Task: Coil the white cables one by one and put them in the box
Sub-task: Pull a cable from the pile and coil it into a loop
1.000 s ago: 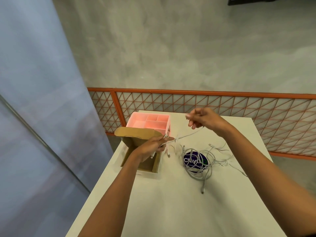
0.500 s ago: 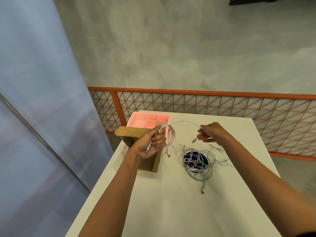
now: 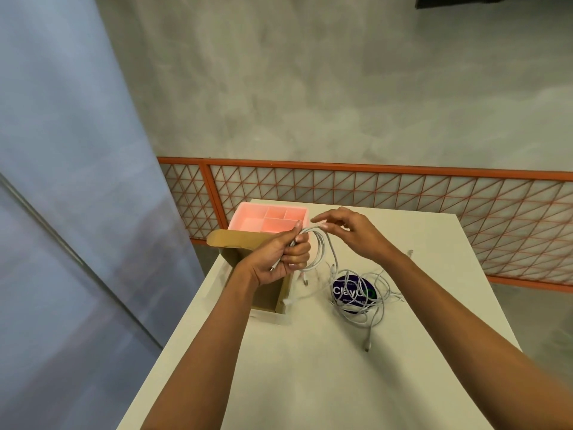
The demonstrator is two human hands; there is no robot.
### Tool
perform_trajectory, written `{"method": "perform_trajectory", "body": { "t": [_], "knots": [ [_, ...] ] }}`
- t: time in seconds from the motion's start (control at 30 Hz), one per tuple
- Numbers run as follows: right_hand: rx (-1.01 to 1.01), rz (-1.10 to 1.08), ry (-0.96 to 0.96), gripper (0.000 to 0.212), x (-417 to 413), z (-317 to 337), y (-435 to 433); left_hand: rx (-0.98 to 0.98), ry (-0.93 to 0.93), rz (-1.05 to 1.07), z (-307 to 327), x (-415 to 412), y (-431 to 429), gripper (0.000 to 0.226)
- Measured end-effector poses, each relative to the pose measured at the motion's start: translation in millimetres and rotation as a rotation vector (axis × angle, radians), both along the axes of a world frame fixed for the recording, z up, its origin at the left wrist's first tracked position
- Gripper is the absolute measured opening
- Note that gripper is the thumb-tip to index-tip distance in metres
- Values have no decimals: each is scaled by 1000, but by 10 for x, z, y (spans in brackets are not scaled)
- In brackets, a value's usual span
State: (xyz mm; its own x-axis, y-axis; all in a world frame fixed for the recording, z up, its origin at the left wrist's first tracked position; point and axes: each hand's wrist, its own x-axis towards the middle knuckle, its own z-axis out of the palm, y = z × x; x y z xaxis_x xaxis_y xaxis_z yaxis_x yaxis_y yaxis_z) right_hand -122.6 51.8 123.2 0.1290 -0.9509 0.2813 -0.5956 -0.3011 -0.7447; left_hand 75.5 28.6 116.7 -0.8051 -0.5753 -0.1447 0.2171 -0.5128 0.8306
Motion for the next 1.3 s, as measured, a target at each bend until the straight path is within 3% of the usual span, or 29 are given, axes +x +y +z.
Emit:
{"method": "perform_trajectory", "body": {
  "t": [0.27,0.47,0.77,0.9,1.03,1.17,1.3],
  "knots": [
    [-28,-38,52,13,-8,94,9,4,43,-16,-68,86,-16,36],
    [209,38,-268,13,122,51,61,60,158,-15,-86,47,-9,31],
    [340,92,-432,32,308,-25,201,40,184,110,-102,24,0,37],
    [334,113,-428,31,404,-88,208,31,140,229,-102,14,14,40],
    [263,-38,-420,32,471,-113,159,-65,12,315,-115,-31,62,39],
    [143,-160,-295,33,475,-102,129,-229,-112,261,-138,2,73,29],
    [100,-232,-182,28,459,-145,104,-221,-179,191,-110,34,22,35]
  ]
}}
